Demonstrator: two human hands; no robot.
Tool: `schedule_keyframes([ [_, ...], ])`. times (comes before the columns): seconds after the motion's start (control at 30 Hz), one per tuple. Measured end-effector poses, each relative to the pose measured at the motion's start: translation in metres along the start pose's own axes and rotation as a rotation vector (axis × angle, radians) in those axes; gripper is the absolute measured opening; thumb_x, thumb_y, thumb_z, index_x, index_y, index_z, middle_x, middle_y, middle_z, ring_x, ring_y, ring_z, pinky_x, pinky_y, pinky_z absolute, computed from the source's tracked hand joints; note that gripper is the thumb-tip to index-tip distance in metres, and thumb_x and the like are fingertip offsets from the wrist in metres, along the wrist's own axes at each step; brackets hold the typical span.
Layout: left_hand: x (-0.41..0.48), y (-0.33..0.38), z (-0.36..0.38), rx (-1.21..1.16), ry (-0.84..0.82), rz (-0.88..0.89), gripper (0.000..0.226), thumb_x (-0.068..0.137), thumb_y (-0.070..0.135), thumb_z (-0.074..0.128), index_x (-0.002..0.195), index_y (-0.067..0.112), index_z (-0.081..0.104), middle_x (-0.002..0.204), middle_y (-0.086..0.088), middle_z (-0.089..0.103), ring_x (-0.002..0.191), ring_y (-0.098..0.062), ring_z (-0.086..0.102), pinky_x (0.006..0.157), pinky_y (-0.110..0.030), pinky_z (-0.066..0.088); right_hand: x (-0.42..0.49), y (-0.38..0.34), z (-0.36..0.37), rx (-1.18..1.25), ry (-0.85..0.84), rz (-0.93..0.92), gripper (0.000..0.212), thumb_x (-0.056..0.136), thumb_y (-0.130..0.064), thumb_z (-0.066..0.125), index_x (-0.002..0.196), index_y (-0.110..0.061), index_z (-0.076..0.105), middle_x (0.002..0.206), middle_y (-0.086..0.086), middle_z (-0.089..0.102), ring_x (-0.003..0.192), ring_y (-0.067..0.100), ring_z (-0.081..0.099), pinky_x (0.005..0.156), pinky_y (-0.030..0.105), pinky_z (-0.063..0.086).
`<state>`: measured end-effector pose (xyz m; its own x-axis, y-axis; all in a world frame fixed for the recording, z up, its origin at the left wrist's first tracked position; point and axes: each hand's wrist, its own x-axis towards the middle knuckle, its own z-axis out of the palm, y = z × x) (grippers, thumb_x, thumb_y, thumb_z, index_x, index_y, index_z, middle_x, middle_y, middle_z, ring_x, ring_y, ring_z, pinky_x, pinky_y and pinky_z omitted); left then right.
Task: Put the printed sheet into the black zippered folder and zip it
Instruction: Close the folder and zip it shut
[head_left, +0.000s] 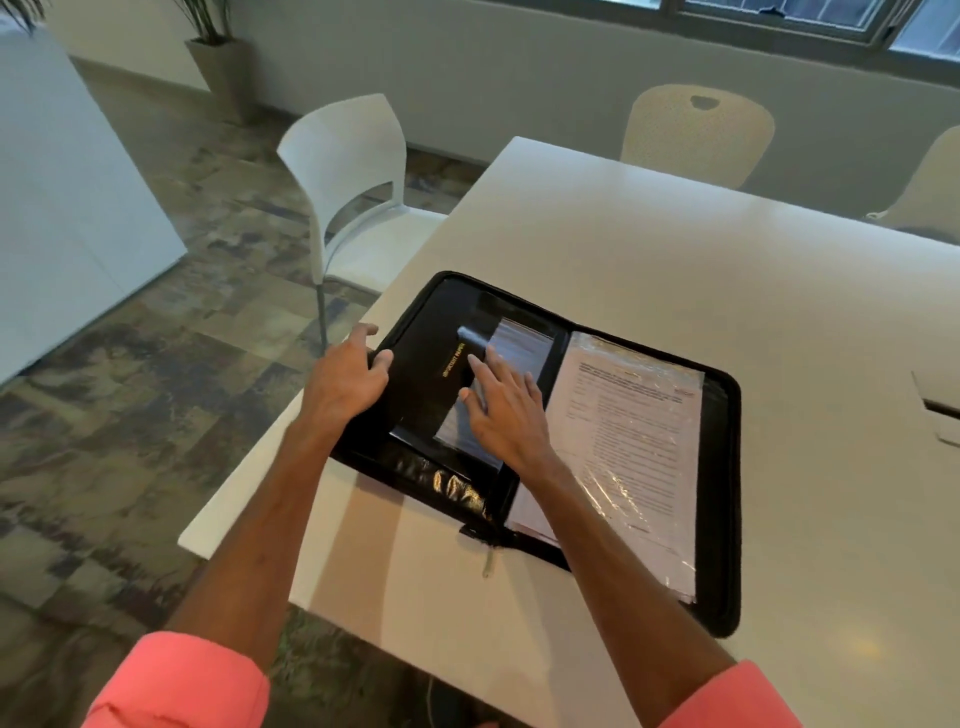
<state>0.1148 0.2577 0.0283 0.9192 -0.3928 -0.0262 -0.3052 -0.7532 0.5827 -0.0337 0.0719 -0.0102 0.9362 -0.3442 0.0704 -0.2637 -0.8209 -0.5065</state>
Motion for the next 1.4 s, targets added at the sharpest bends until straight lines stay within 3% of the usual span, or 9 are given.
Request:
schedule_keyframes([
  [0.3,-0.024,0.033,-0.049,-0.242,-0.012,0.087,0.032,0.110,0.032,0.058,0.140,0.027,0.069,0.137,0.000,0.071,0.120,-0.017,0.065,0.112,-0.046,0.052,-0.011,-0.025,-0.009,0.179,-0.091,0.052,0.068,0.116,-0.054,0.030,0.174,-0.028,0.005,0.183,-0.001,-0.009,0.168,0.018,-0.010,0.135,0.050,-0.004],
  [0.53,-0.053,0.075,-0.084,-0.544,-0.076,0.143,0.033,0.113,0.023,0.050,0.133,0.037,0.072,0.129,0.012,0.076,0.123,-0.010,0.069,0.110,-0.046,0.055,-0.023,-0.030,-0.047,0.338,-0.073,0.060,0.072,0.114,-0.056,0.036,0.174,-0.034,0.002,0.183,-0.002,-0.008,0.169,0.022,-0.003,0.134,0.056,0.010],
  [0.77,-0.088,0.124,-0.067,-0.807,-0.173,0.286,0.042,0.116,0.017,0.040,0.152,0.023,0.061,0.146,0.006,0.069,0.136,-0.018,0.065,0.114,-0.041,0.052,-0.056,-0.034,-0.086,0.542,0.071,0.083,0.065,0.116,-0.053,0.032,0.174,-0.035,0.008,0.183,-0.001,0.010,0.168,0.025,0.015,0.132,0.057,0.020],
  [0.87,-0.102,0.149,-0.044,-0.768,-0.221,0.400,0.043,0.116,0.022,0.043,0.158,0.022,0.055,0.154,0.006,0.063,0.143,-0.015,0.059,0.118,-0.041,0.049,-0.075,-0.032,-0.112,0.629,0.172,0.070,0.051,0.117,-0.050,0.031,0.166,-0.036,0.034,0.169,0.002,0.046,0.154,0.023,0.045,0.125,0.054,0.036],
  [0.93,-0.110,0.166,-0.026,-0.718,-0.275,0.473,0.045,0.117,0.024,0.042,0.161,0.022,0.049,0.155,0.003,0.062,0.142,-0.014,0.059,0.120,-0.042,0.048,-0.091,-0.027,-0.133,0.690,0.260,0.060,0.043,0.117,-0.050,0.031,0.147,-0.032,0.057,0.140,-0.003,0.067,0.125,0.010,0.064,0.114,0.049,0.051],
  [1.0,-0.117,0.182,-0.006,-0.664,-0.352,0.523,0.048,0.117,0.023,0.042,0.164,0.021,0.044,0.155,0.003,0.061,0.140,-0.009,0.060,0.117,-0.032,0.049,-0.108,-0.018,-0.157,0.721,0.344,0.091,0.045,0.117,-0.054,0.028,0.124,-0.035,0.068,0.118,-0.010,0.072,0.105,-0.002,0.066,0.099,0.038,0.057],
  [1.1,-0.128,0.201,0.027,-0.554,-0.488,0.621,0.051,0.115,0.036,0.047,0.166,0.037,0.040,0.167,0.012,0.046,0.154,-0.006,0.043,0.129,-0.042,0.036,-0.129,0.002,-0.190,0.730,0.406,0.193,0.051,0.114,-0.060,0.027,0.102,-0.036,0.070,0.105,-0.008,0.076,0.092,0.009,0.077,0.083,0.034,0.063],
  [1.23,-0.141,0.211,0.076,-0.376,-0.527,0.712,0.057,0.114,0.043,0.049,0.168,0.044,0.030,0.173,0.019,0.029,0.156,0.004,0.031,0.129,-0.029,0.028,-0.152,0.047,-0.221,0.715,0.397,0.414,0.042,0.111,-0.049,0.054,0.094,-0.019,0.076,0.091,0.002,0.080,0.079,0.022,0.081,0.064,0.037,0.068],
  [1.4,-0.144,0.208,0.126,-0.040,-0.520,0.805,0.063,0.113,0.061,0.034,0.169,0.051,0.009,0.179,0.023,0.005,0.166,-0.005,0.005,0.135,-0.042,0.011,-0.180,0.110,-0.211,0.541,0.394,0.592,0.022,0.101,-0.027,0.071,0.088,-0.011,0.079,0.082,0.006,0.078,0.079,0.028,0.079,0.059,0.040,0.067],
])
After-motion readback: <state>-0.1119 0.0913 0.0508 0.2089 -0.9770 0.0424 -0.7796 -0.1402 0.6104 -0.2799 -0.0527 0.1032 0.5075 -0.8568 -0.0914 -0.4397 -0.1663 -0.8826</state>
